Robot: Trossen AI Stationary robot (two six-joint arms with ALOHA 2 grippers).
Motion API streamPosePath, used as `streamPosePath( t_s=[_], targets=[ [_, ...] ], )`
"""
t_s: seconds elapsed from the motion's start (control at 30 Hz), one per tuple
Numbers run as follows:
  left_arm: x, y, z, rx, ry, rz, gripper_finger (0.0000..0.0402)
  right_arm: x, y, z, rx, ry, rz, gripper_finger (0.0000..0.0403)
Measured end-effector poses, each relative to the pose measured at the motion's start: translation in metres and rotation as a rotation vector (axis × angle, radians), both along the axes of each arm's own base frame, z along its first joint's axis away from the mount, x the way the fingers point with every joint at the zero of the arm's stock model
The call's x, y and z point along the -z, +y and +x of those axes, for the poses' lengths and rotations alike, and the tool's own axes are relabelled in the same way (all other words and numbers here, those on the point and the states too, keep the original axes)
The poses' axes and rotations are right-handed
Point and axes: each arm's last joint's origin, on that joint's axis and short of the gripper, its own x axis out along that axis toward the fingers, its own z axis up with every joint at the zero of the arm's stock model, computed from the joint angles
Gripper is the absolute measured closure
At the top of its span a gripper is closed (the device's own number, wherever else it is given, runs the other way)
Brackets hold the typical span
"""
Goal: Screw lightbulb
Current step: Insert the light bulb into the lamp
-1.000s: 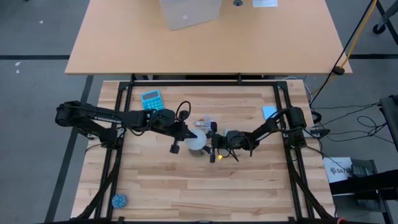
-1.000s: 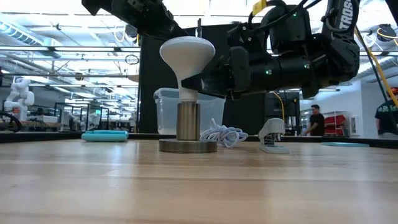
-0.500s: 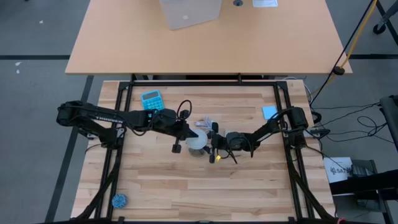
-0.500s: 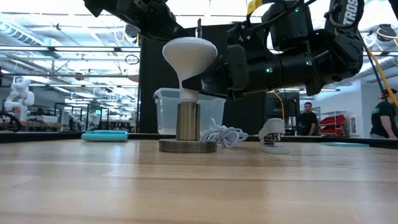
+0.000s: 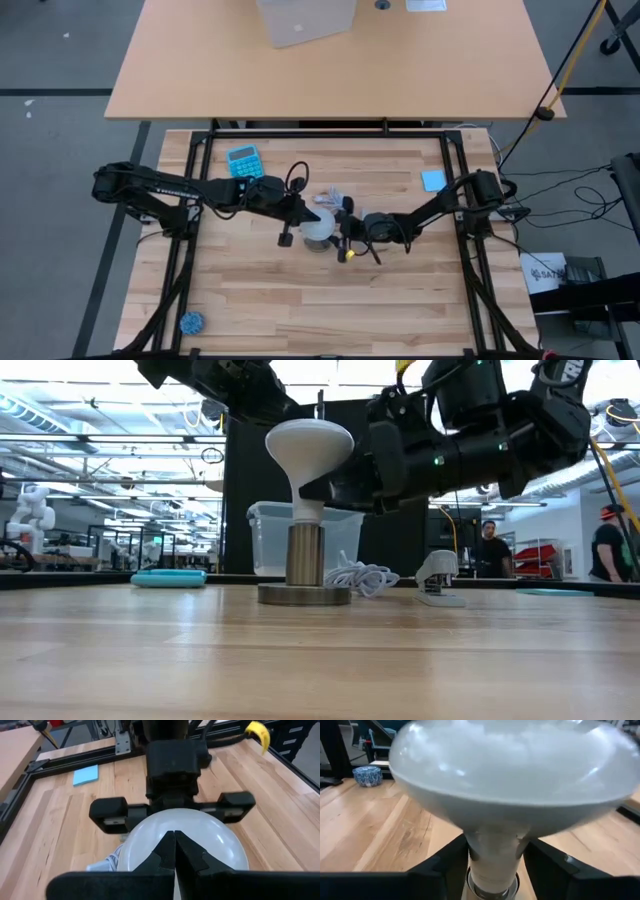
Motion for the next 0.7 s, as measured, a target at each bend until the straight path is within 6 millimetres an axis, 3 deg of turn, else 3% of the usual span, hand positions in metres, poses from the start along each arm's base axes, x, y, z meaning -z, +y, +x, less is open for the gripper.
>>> streamPosePath(
  t_s=[0.3,0.7],
  targets=[
    [0.001,0.000,0.000,-0.006,0.008,-0.005,0.0401,-0.010,0.004,-0.003,-0.011,-0.010,0.020,0.0154],
    [0.001,0.000,0.000,-0.021,0.010,-0.012,0.0401,-0.030,0.007,-0.016,-0.037,0.120,-0.020,0.0155]
  ],
)
